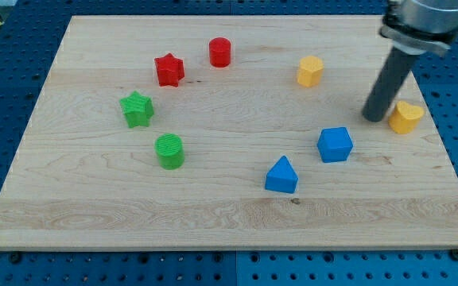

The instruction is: Slide the blue cube to the bottom left of the yellow heart

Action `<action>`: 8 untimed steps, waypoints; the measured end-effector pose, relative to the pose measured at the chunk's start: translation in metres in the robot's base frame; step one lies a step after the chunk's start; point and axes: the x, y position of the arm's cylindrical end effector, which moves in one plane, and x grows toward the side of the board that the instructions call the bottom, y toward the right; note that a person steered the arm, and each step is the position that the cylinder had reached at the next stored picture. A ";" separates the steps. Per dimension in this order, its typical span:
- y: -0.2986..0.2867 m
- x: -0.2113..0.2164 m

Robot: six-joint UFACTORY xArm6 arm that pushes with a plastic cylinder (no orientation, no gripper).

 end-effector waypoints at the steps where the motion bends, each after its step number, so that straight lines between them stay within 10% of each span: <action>1: -0.078 0.008; 3: -0.111 0.068; 8: 0.030 0.061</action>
